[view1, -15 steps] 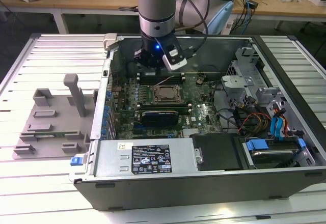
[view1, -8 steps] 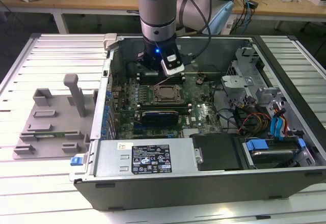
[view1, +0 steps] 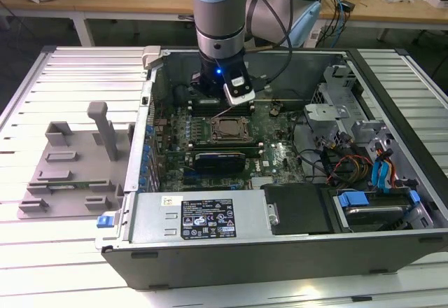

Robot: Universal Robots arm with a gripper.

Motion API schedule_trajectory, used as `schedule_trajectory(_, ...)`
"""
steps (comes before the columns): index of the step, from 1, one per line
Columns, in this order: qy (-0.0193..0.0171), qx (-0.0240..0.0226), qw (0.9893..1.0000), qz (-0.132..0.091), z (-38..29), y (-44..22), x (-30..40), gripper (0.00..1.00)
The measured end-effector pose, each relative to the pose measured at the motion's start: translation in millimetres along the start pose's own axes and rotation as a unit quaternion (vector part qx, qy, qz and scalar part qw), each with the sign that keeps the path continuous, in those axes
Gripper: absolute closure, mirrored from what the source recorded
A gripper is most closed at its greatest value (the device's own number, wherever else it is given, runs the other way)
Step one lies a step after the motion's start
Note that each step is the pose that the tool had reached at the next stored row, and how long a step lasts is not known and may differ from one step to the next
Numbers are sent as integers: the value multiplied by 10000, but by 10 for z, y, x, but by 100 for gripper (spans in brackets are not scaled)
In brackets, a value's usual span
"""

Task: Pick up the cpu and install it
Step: 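Install the first cpu locking lever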

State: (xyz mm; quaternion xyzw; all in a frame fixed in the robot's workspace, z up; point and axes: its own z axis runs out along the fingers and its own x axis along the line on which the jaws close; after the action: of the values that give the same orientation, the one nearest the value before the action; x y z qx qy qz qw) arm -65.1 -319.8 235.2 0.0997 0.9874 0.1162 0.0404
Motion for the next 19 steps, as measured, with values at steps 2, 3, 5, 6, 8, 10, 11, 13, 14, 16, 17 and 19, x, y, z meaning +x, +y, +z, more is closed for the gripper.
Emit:
schedule_trajectory(2,-17,9,10000,63,15,-2,-6,89)
schedule_trajectory(3,-32,18,9999,122,26,-3,-9,89)
schedule_trajectory(5,-51,30,9998,191,39,1,-9,89)
schedule_trajectory(6,-53,30,9998,200,42,4,-8,89)
schedule_trajectory(8,-59,32,9997,226,58,28,-2,89)
schedule_trajectory(10,-61,33,9997,235,73,48,3,89)
schedule_trajectory(11,-64,34,9997,246,90,59,5,89)
schedule_trajectory(13,-67,40,9996,255,120,69,3,89)
schedule_trajectory(14,-68,42,9996,258,128,70,1,89)
schedule_trajectory(16,-66,45,9996,260,147,73,-8,89)
schedule_trajectory(17,-66,47,9996,260,150,74,-10,89)
schedule_trajectory(19,-66,47,9996,261,150,74,-10,89)
